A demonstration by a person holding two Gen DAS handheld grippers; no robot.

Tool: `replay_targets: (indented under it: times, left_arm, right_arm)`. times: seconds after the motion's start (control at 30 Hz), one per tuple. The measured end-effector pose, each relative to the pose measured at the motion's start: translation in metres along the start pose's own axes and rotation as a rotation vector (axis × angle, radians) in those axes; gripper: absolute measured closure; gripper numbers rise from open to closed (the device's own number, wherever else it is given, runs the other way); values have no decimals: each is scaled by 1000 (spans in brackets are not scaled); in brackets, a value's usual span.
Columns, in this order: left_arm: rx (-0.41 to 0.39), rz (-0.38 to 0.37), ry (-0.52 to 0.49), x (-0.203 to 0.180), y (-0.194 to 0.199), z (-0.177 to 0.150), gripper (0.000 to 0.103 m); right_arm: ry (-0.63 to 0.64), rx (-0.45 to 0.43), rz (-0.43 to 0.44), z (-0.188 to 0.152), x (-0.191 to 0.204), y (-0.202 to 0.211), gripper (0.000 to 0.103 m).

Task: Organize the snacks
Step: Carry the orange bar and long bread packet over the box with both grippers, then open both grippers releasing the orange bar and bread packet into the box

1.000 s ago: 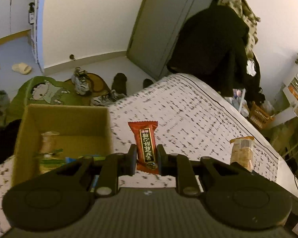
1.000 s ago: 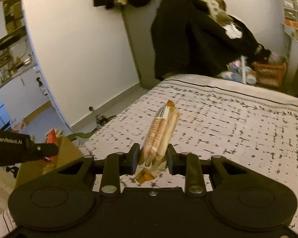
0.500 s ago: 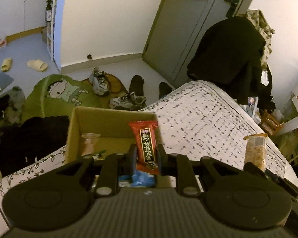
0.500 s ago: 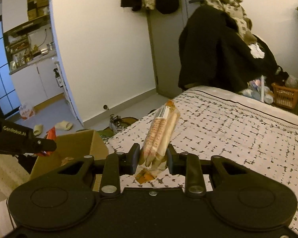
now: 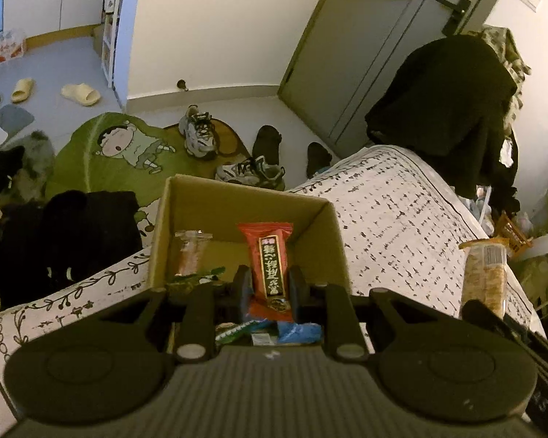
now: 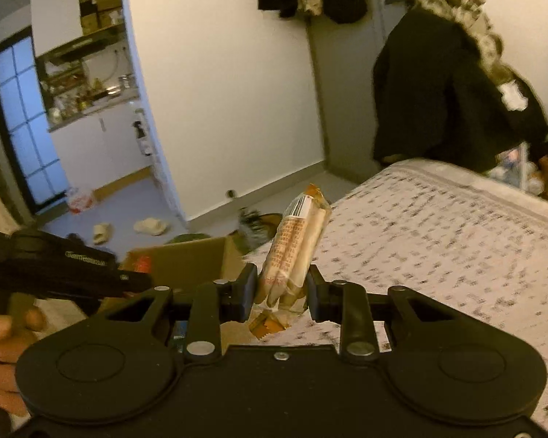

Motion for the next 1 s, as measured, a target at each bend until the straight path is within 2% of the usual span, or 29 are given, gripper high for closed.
replay_targets:
  times: [0.1,0.17,0.23,0.47,0.6,0.67,0.7,0.73,0.77,0.87,0.93,1.0]
  left_arm:
    - [-10,3,22,8,-2,4,79]
    - [-13,1,38,14,-2,5,72]
    - [-19,-4,55,20,0,6,60]
    - [-38,17,113,38,16,4,57]
    - [-67,29,135,45,33,1,43]
    - [-79,32,139,47,41,-1,38]
    - [-85,29,139,47,45,-2,37]
    - [-88,26,135,47,49,-3,37]
    - [-88,24,134,48,51,-4,37]
    - [-91,11,138,50,59,-6,35]
    - [-101,9,145,52,65,-9,28]
    - [-112,3,157,53,71,-11,25]
  right_arm:
    - [8,14,28,0,10,-7,75]
    - [27,21,41,0,19,-12,75]
    - [51,28,54,1,27,-15,75]
    - [58,60,121,9,56,-34,74]
    - [8,78,190,16,62,-46,74]
    - [-10,79,206,17,62,-48,68]
    - [-17,82,186,17,61,-49,62]
    - [-24,75,147,16,59,-45,51]
    - [-29,66,127,15,60,-42,49]
    - [-52,55,138,12,52,-24,48]
    - [-44,43,113,11,49,-10,46]
    - [-31,31,94,10,47,2,42]
Point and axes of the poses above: each gripper's, at about its wrist camera, not at the fingertips, and y roughly against the way its jaws point, x to its left, z to its top, the point moved 3 cm from there along -y, roughly the way its jaws point, and after that the axes turned 14 degrees about x, right-handed, at the moved point
